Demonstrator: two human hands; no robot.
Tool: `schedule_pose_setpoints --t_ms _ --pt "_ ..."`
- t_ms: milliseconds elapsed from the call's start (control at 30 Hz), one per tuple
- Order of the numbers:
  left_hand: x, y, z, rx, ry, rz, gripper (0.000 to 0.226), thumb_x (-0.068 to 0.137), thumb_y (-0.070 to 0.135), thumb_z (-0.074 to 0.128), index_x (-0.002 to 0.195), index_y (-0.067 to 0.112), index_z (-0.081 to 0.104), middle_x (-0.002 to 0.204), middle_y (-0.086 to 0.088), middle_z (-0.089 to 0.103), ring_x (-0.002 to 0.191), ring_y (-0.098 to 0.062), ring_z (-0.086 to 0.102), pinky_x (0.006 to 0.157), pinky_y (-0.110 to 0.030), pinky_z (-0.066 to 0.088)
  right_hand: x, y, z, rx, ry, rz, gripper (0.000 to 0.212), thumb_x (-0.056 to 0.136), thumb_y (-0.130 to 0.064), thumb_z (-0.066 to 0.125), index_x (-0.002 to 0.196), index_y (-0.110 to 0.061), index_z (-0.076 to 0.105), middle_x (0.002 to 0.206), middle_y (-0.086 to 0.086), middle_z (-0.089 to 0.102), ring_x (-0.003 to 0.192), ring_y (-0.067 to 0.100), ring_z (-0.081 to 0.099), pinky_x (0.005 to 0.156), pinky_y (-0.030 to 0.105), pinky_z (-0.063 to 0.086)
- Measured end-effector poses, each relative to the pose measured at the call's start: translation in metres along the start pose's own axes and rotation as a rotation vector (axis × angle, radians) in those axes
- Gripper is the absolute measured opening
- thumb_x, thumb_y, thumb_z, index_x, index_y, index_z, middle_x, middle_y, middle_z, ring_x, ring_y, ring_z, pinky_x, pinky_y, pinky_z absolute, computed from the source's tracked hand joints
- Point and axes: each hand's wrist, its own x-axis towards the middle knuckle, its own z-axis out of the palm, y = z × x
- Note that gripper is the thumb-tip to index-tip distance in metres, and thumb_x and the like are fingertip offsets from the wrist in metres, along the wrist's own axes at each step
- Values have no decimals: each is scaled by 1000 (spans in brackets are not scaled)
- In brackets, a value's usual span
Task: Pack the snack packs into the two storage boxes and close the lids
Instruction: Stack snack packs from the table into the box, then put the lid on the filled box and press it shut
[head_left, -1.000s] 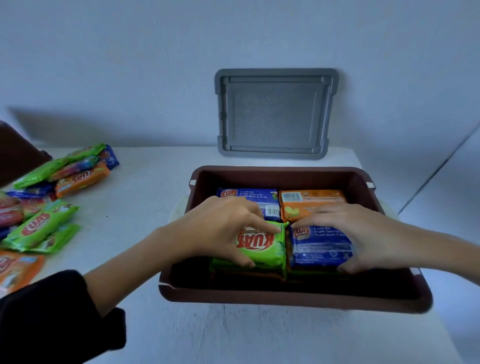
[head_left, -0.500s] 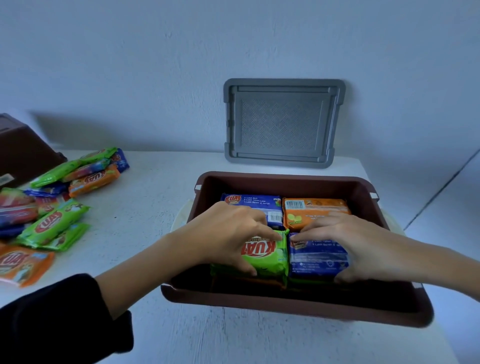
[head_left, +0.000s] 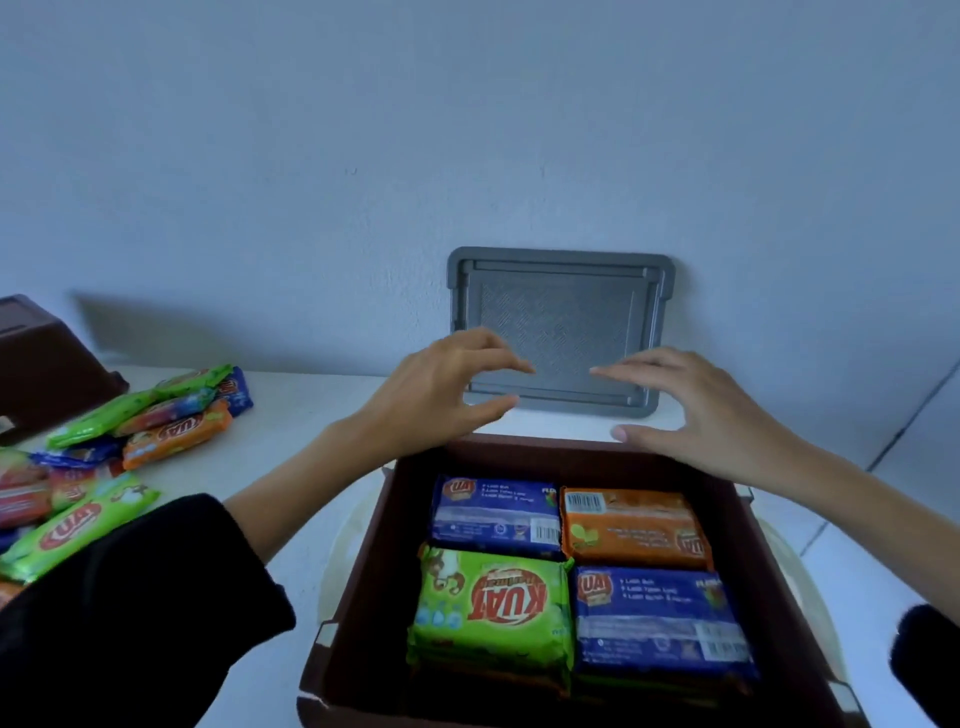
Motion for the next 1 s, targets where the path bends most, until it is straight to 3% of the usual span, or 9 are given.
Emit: schedule_pose_setpoints --t_ms 133,267,333,433,500,633,767,933,1000 --pt "34 -41 16 69 89 -90 48 85 26 63 131 27 49 135 -4 40 123 -16 41 86 -25 41 40 36 11 9 121 108 61 82 -31 66 136 -39 39 141 4 34 128 22 31 101 27 24" --pt "65 -87 47 44 138 -227 69 83 26 66 142 27 31 148 -15 14 135 -32 24 100 -41 40 74 73 32 -15 184 258 81 82 -34 66 143 -42 15 151 10 8 136 28 15 106 40 29" --pt "79 -108 67 33 161 -273 79 81 27 69 143 37 21 151 -18 2 138 -38 14 103 -46 37 88 93 45 -36 228 303 91 80 -36 68 143 -43 3 151 13 -3 138 32 10 108 45 29" --pt "91 -131 95 54 183 -303 96 74 31 76 135 45 3 150 -13 -18 141 -41 0 106 -49 34 99 121 66 -87 286 295 97 77 -39 70 141 -44 -2 149 15 -8 136 36 12 104 47 35" --pt "93 -139 111 43 206 -307 106 67 32 81 133 47 0 145 3 -26 142 -40 -6 108 -49 28 101 134 79 -107 315 280 99 75 -38 72 142 -41 0 149 14 -7 134 37 17 99 48 41" --pt "94 -153 134 -42 240 -307 125 60 25 86 134 49 -11 144 9 -27 143 -37 -6 113 -48 17 102 150 103 -21 312 289 102 74 -28 75 143 -36 1 150 12 -8 136 39 15 108 51 33" --pt "94 -161 140 -80 264 -257 129 57 19 88 137 48 -10 146 9 -19 143 -38 5 113 -52 26 106 154 109 65 349 275 108 68 -15 80 143 -38 6 145 0 -3 122 43 38 104 48 41" --pt "98 -150 112 -56 280 -209 128 59 22 87 137 49 -11 150 -7 -18 144 -37 4 113 -45 25 108 136 65 10 389 245 109 64 -13 83 141 -36 10 144 14 9 88 20 42 94 35 45" --pt "102 -135 88 -52 293 -205 125 62 23 85 141 46 -10 151 -15 -17 144 -36 2 111 -37 25 107 124 40 -16 404 219 108 63 -15 84 142 -34 14 143 16 11 87 17 40 95 32 42"
